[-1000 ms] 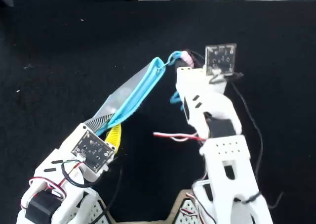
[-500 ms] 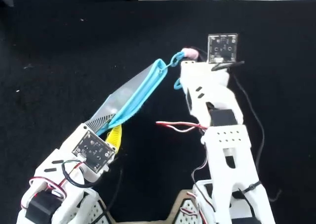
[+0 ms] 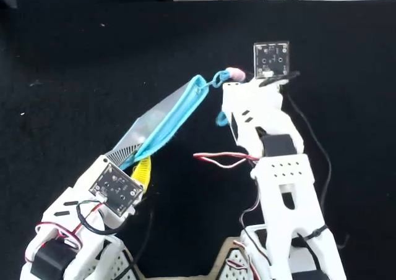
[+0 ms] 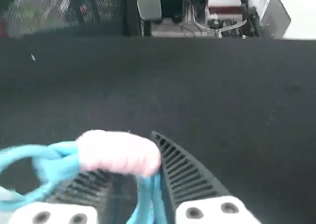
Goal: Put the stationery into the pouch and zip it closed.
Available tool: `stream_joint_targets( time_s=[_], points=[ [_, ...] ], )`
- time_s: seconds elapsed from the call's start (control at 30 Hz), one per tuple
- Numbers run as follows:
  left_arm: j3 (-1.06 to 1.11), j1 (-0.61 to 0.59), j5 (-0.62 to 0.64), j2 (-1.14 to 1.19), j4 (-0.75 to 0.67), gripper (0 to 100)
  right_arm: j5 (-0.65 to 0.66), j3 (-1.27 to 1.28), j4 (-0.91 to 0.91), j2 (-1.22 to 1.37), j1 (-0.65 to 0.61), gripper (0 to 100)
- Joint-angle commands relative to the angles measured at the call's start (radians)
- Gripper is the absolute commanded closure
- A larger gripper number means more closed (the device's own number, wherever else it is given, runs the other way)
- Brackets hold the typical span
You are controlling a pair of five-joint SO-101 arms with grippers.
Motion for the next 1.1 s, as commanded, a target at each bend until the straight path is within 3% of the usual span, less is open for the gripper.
stream_joint_targets(
  time_s=[0.0, 0.07, 0.37, 0.73, 1.07],
  points=[
    [0.019, -0.004, 0.014, 0.005, 0.023, 97, 0.009, -0.107, 0.144, -0.019, -0.028, 77.1],
    [0.022, -0.004, 0.014, 0.005, 0.021, 97, 0.005, -0.119, 0.184, -0.019, -0.043, 73.3],
    [0.022, -0.002, 0.014, 0.005, 0.021, 97, 0.064, -0.088, 0.203, -0.068, -0.170, 77.6],
    [0.022, -0.002, 0.014, 0.005, 0.021, 97, 0.206, 0.142, 0.173, -0.466, -0.307, 77.9],
    [0.024, -0.002, 0.014, 0.005, 0.023, 97, 0.130, 0.209, 0.048, -0.472, -0.269, 77.9]
  ],
)
